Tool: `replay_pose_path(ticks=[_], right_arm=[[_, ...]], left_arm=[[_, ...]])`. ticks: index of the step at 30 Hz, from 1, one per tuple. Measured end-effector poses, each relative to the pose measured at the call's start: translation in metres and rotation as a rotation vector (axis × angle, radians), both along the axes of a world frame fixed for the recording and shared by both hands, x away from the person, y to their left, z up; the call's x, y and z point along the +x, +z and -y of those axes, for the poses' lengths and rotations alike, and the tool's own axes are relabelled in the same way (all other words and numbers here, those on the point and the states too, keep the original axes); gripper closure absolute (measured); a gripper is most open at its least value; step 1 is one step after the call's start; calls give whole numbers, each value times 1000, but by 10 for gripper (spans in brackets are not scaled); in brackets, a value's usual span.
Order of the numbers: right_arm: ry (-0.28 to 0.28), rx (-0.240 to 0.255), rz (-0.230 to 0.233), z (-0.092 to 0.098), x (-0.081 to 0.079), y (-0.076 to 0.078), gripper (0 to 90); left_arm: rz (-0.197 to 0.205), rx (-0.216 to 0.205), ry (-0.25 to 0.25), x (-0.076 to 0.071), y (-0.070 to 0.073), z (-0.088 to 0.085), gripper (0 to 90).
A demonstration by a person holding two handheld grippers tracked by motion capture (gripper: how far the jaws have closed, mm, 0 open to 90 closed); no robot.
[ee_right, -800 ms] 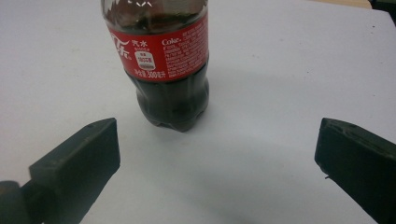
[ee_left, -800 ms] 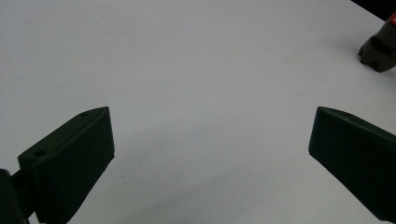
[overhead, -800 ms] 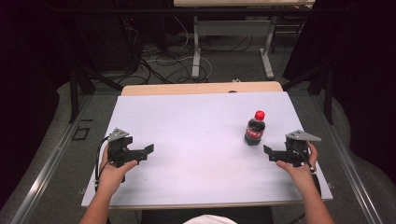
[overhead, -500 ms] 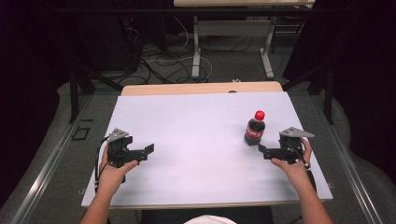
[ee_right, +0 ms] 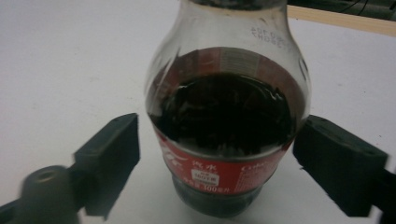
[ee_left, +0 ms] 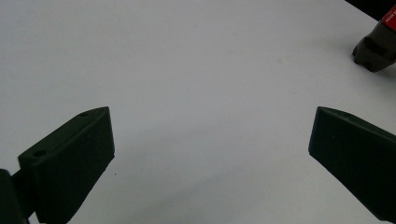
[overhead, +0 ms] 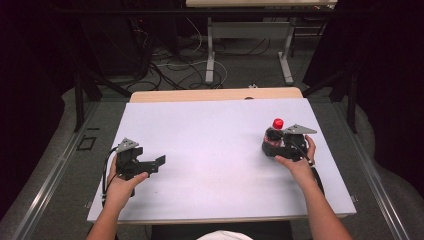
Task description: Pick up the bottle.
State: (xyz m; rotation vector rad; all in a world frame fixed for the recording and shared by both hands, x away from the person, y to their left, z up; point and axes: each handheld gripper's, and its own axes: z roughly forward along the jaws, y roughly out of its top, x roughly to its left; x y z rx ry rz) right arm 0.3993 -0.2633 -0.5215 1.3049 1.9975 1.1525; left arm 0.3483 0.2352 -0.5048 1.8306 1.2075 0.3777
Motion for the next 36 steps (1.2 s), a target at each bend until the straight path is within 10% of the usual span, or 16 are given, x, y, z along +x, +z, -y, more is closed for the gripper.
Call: replay_pose_path(ticks=[36], right_arm=[[60,-39,-20,-12,3,0,289]], left_arm=[[-14,9,-6,1,-2,0,6]])
